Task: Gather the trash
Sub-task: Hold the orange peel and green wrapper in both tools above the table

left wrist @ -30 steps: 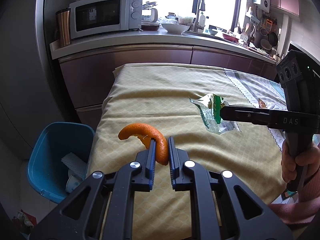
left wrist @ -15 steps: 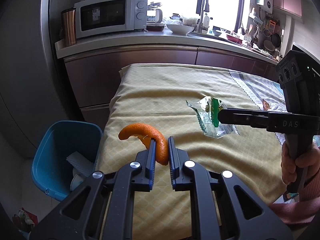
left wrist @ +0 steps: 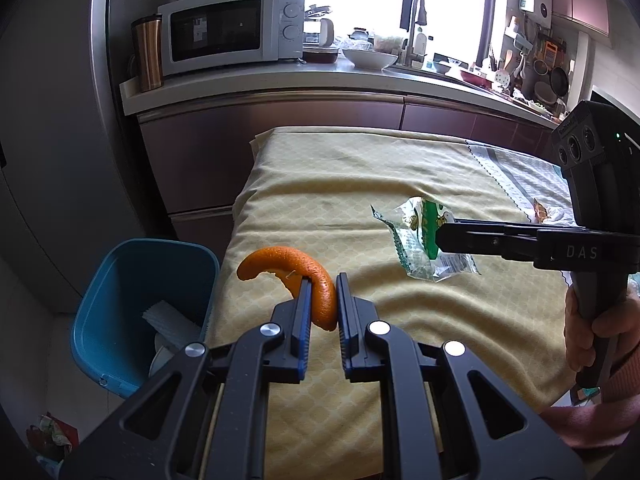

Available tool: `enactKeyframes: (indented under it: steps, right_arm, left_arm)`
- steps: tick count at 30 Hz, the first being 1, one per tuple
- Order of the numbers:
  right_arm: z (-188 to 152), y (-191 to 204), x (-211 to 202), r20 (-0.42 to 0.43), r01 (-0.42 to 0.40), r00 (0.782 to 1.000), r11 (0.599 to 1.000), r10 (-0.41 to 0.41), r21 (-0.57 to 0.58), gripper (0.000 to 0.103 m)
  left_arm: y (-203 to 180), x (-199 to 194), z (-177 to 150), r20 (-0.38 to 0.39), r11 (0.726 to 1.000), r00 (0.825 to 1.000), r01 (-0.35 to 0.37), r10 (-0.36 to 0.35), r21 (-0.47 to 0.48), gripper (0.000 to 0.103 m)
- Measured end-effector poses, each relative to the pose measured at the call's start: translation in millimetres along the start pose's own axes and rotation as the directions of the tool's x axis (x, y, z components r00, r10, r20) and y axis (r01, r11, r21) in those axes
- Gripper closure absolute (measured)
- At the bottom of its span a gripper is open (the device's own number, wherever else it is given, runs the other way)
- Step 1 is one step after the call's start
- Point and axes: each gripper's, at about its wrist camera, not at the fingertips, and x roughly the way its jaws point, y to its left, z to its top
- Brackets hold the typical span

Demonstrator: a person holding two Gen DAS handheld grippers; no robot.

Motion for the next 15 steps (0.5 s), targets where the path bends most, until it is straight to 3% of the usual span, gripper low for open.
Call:
enactKeyframes:
  steps: [15]
  right_arm:
    - [1, 8, 11, -0.015, -0.014, 1.0, 1.0, 0.014, -0.009, 0.071]
  left_arm:
    - [8, -3, 0, 0.002, 1.0, 1.0, -0.017, 0.017, -0.008, 0.091]
